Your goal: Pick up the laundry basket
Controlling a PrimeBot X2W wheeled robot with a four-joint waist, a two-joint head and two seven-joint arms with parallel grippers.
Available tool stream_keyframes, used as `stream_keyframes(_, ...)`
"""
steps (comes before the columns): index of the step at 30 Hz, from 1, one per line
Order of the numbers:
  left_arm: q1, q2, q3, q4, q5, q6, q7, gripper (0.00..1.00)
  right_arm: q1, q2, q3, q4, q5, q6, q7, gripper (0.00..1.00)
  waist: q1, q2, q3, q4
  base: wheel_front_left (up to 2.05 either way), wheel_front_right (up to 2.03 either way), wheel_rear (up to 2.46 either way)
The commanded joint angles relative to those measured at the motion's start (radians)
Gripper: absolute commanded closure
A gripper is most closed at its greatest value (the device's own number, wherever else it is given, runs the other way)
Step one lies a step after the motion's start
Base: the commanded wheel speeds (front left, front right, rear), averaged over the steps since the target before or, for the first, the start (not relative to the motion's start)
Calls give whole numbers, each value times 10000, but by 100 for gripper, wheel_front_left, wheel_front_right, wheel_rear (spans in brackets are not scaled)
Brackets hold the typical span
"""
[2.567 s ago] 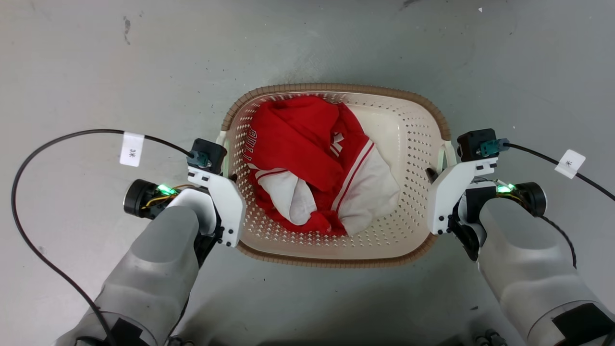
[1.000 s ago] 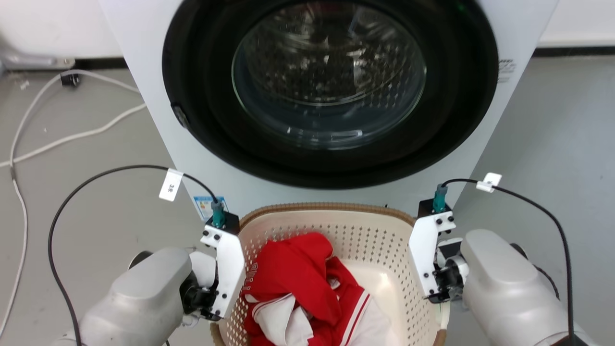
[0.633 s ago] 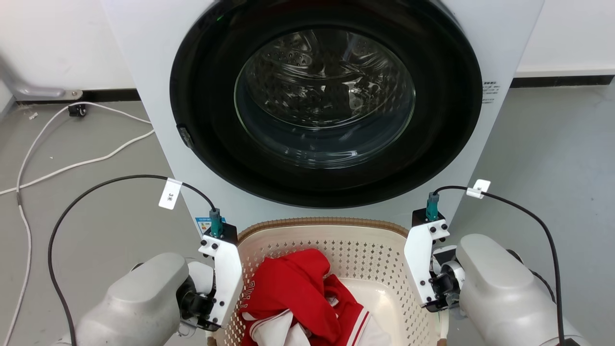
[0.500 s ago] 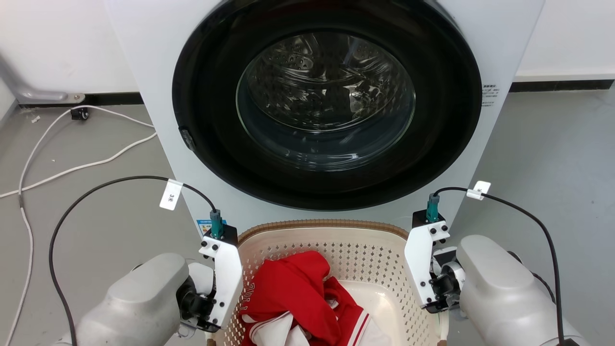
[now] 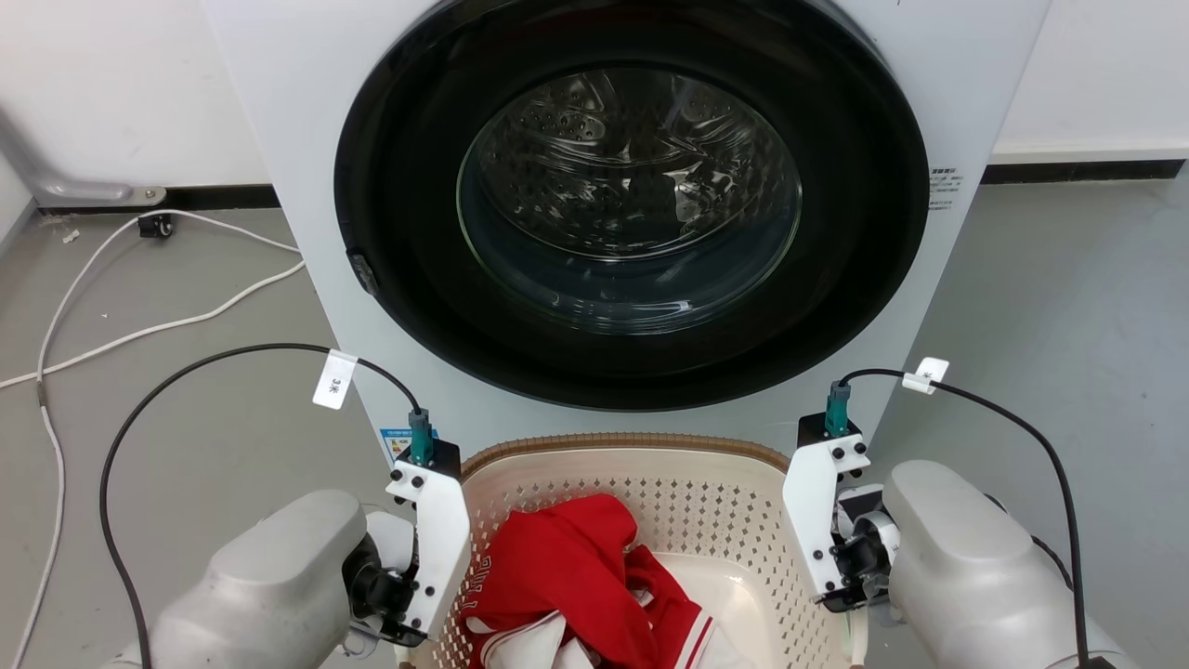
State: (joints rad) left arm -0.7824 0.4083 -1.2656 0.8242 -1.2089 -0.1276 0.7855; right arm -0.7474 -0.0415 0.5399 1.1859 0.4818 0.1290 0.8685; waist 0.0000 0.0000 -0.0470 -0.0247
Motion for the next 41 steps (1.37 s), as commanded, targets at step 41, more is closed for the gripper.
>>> stream_keyframes(41,-239,51,-178,263,30,-46,340,100,-164,-162,480,293,428,32,-233,100,0,0,4,-6,0,0,0)
